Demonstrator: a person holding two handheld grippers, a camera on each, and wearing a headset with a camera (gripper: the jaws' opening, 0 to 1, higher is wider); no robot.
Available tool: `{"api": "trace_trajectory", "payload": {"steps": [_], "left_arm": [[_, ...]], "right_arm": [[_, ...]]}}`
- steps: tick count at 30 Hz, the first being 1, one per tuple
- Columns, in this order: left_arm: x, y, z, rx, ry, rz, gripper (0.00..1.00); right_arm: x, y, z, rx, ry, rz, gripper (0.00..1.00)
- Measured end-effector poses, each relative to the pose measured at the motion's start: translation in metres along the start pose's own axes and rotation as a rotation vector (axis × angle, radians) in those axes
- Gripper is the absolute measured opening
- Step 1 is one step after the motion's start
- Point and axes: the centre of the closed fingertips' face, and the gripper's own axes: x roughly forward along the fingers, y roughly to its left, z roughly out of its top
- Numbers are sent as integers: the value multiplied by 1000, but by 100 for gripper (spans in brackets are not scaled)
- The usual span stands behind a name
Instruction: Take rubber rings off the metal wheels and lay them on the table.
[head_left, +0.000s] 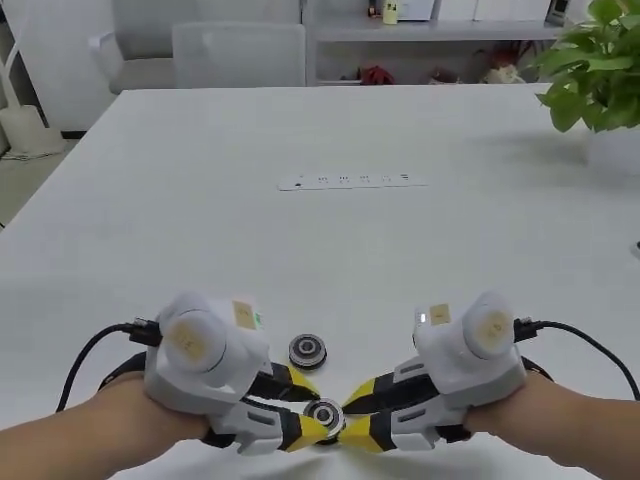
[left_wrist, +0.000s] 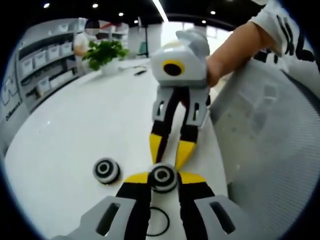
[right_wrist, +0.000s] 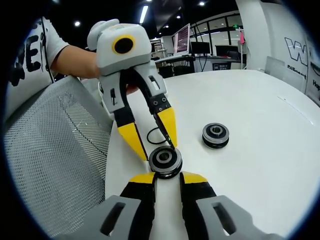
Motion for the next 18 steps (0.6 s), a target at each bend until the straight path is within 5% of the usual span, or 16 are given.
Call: {"api": "trace_trajectory", "payload": {"steps": [18], "left_arm": [[3,2,-2,15,11,37,14]], "right_arm": [[0,1,0,4,-5,2,15]]}}
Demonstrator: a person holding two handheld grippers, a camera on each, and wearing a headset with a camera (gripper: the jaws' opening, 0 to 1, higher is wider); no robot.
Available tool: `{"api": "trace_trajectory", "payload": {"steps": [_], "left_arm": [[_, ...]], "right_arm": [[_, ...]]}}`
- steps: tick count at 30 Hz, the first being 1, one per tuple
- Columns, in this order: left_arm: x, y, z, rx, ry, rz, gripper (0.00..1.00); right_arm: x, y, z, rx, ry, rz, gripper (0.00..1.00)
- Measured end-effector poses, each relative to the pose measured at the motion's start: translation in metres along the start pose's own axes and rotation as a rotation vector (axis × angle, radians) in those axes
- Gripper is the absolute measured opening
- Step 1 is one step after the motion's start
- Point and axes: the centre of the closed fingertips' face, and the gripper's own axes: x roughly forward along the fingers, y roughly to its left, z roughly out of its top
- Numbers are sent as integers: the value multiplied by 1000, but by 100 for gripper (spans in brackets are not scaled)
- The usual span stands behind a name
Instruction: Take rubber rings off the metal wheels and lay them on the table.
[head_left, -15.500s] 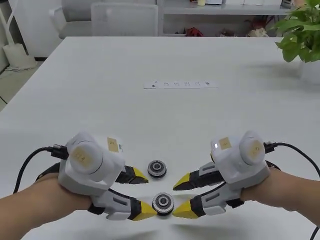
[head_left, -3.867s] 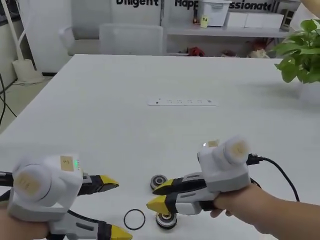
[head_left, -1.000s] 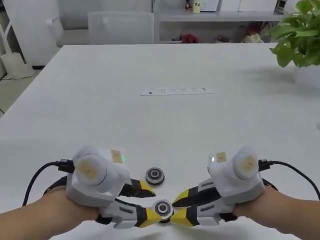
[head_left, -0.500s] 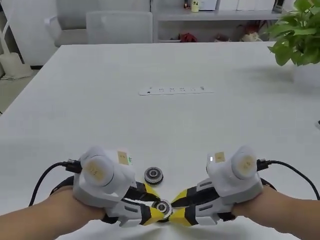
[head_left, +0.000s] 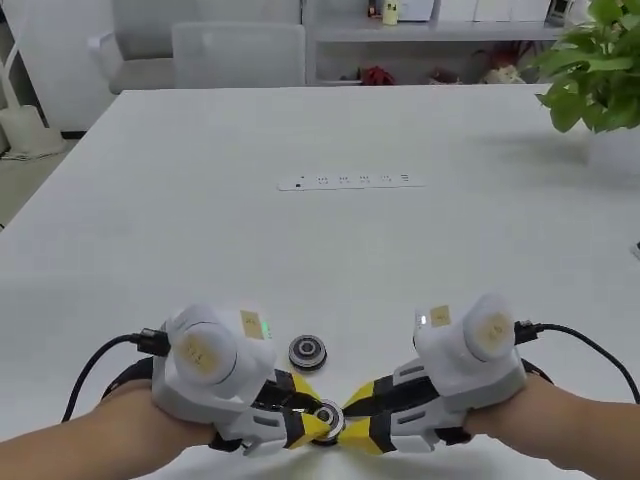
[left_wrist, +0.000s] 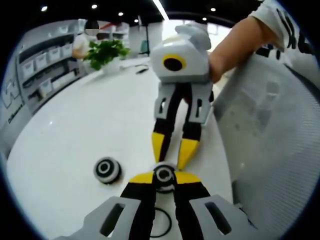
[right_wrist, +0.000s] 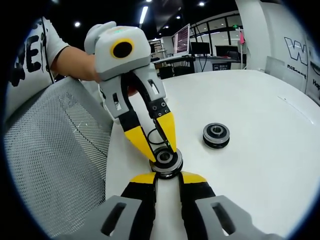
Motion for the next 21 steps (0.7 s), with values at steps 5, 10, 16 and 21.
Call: {"api": "trace_trajectory", "payload": {"steps": [5,10,16,21], "left_arm": [[0,0,0,-8,-9,9,14],[-1,-1,0,-9,-9,15,14],[0,0,-1,-11,-9,21,14],[0,1,-2,-4,-4,32,14]], "right_arm": [[0,1,0,1,0,-2,14],[-2,0,-2,17,6,0,11],[-3,-1,-4,40,8,0,5],[-2,-4,-4,117,-1,-5,1]]}}
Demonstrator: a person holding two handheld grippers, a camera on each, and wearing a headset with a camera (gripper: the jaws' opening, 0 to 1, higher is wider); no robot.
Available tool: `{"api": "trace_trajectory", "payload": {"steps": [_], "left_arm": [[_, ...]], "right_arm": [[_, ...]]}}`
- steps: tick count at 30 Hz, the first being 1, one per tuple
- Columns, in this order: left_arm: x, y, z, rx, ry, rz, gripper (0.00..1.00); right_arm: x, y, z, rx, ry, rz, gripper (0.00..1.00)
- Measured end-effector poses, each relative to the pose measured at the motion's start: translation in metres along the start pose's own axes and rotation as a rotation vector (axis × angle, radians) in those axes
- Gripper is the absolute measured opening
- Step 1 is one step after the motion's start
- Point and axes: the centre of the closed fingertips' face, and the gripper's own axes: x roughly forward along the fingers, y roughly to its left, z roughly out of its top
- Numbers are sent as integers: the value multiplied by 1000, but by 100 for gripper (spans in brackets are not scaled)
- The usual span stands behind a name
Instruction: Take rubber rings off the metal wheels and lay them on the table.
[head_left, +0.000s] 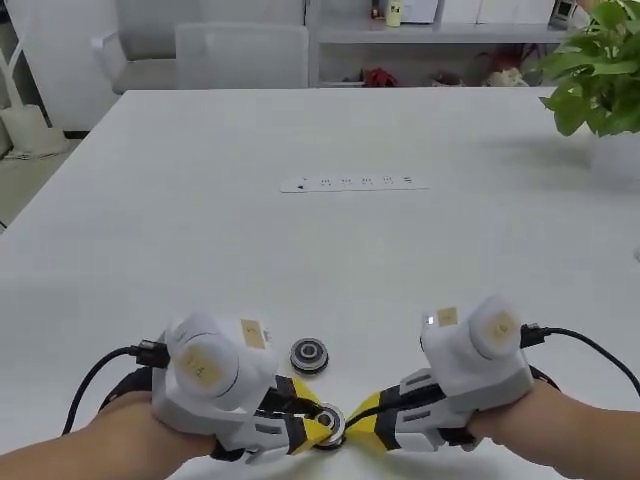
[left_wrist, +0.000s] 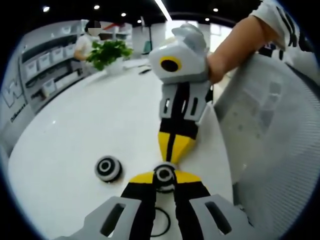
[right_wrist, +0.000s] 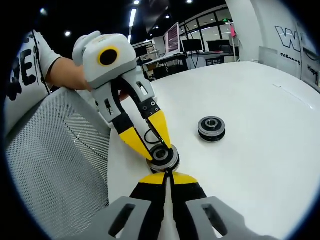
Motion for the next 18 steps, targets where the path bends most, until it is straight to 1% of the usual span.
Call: {"api": "trace_trajectory", "payload": {"steps": [4,5,6,8,11,13,15,18], "left_arm": [[0,0,0,7,5,5,13],[0,0,0,9,7,6,13],[0,0,0,10,9,6,13],[0,1,-1,10,11,9,13],[0,1,-1,9,11,11,13],[0,1,-2,9,13,13,13],[0,2,-2,10,14,16,13],[0,1,-2,12,15,19,12]], "right_arm": [[0,-1,1,10,3,-8,0],[0,-1,1,54,-3,-6,0],[0,-2,1,75,-10,-4,0],[-2,-5,3,88,-28,-2,0],[-5,-5,4,120,-43,-3,0],[-6,-6,7,144,-64,-5,0],[-7,-7,8,158,-71,-8,0],[-8,-8,11,196,-101,-8,0]]}}
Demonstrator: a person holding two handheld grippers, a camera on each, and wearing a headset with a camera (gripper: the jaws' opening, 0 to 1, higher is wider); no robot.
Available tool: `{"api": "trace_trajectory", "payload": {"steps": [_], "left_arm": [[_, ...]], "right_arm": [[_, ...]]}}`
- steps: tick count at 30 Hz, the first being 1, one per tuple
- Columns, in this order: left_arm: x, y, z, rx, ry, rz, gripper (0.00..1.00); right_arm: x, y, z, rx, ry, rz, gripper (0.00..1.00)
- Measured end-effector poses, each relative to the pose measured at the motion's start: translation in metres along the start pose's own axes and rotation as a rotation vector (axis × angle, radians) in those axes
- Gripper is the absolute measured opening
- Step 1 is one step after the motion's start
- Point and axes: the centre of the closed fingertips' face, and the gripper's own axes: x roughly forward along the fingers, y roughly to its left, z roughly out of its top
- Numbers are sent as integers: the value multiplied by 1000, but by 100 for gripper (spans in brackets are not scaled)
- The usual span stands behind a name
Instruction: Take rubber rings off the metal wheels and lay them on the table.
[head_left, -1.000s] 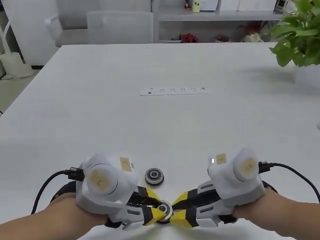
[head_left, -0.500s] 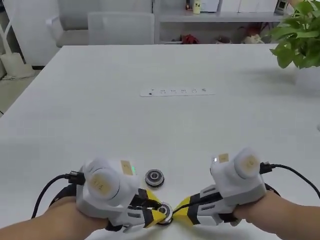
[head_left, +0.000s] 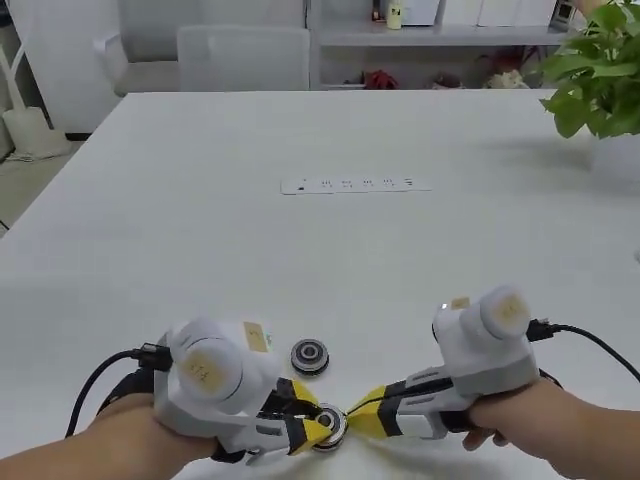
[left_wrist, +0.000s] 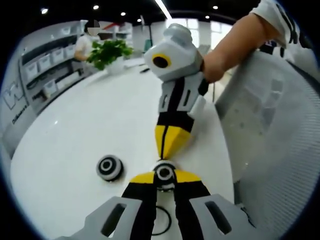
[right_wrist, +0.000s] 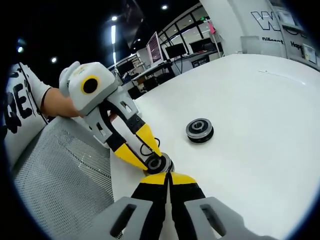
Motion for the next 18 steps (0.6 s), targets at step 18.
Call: {"api": "trace_trajectory", "payload": {"steps": [18], "left_arm": [[1,1,1,-2,9,15,12]], "right_arm": [[0,3,7,38,-26,14,0]]}}
